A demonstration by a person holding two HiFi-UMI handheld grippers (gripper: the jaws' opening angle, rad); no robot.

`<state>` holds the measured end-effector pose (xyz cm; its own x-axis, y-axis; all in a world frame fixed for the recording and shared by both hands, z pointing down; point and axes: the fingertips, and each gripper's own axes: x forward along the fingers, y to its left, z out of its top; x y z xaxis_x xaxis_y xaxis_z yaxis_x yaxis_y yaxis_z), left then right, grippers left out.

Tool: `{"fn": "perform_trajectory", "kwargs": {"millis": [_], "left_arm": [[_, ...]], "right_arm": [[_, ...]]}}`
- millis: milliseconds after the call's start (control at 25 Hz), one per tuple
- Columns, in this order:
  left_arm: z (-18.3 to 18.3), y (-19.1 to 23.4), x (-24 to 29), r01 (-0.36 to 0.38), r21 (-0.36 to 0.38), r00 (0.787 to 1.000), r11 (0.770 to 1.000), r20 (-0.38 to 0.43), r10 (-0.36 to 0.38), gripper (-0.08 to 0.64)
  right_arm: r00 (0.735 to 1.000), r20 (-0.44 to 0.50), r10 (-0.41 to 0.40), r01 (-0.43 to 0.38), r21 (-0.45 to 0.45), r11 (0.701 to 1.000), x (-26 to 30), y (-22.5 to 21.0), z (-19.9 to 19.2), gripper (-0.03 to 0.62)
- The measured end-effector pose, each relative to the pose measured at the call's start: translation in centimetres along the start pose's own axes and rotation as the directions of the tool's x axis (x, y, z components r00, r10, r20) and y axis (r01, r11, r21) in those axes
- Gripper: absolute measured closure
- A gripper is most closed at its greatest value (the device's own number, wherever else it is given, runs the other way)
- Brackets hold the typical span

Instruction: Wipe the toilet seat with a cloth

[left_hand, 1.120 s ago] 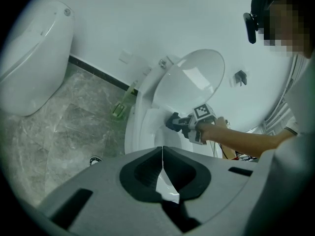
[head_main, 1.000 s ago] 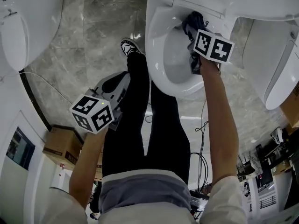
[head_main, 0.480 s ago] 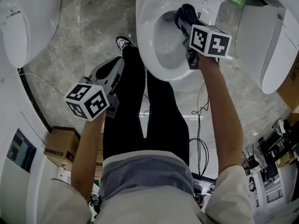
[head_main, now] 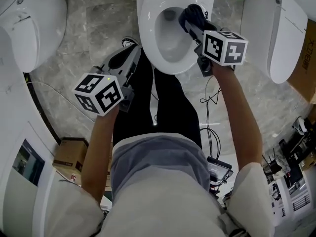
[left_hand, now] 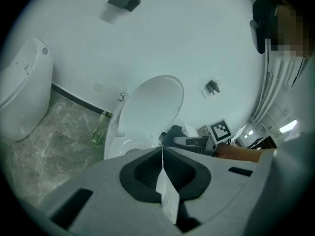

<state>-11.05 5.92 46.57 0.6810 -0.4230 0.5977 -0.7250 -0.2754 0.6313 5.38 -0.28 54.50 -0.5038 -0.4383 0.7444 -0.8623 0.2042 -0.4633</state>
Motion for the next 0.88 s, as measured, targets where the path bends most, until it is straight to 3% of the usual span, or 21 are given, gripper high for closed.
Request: {"fn": "perform_trajectory", "kwargs": {"millis": [200, 480, 720, 880], "left_arm": [[0.7, -2.6, -0.9, 0.003, 0.018, 1.000, 1.000, 0.009, -0.003, 0.546], [2.2, -7.1, -2.9, 0.039, 0.067, 0.999, 0.997, 0.020, -0.040, 0.546], [5.2, -11.4, -4.4, 0.054, 0.090, 0.989, 0.995, 0.131, -0.066, 0.546], [6.4, -14.3, -5.5, 0.032, 0.151, 0.978, 0.988, 0.198, -0.062, 0.546]], "right_arm": [[0.997, 0.036, 0.065, -0.064, -0.010, 0.998, -5.1, 2.6, 1.2, 0.482], [0.990, 0.122, 0.066, -0.058, -0.071, 0.996, -12.7, 4.7, 2.7, 0.482], [0.979, 0.197, 0.053, -0.024, -0.146, 0.989, -18.4, 5.3, 4.8, 0.482], [0.968, 0.244, 0.053, -0.009, -0.178, 0.984, -21.9, 5.9, 5.3, 0.482]]}}
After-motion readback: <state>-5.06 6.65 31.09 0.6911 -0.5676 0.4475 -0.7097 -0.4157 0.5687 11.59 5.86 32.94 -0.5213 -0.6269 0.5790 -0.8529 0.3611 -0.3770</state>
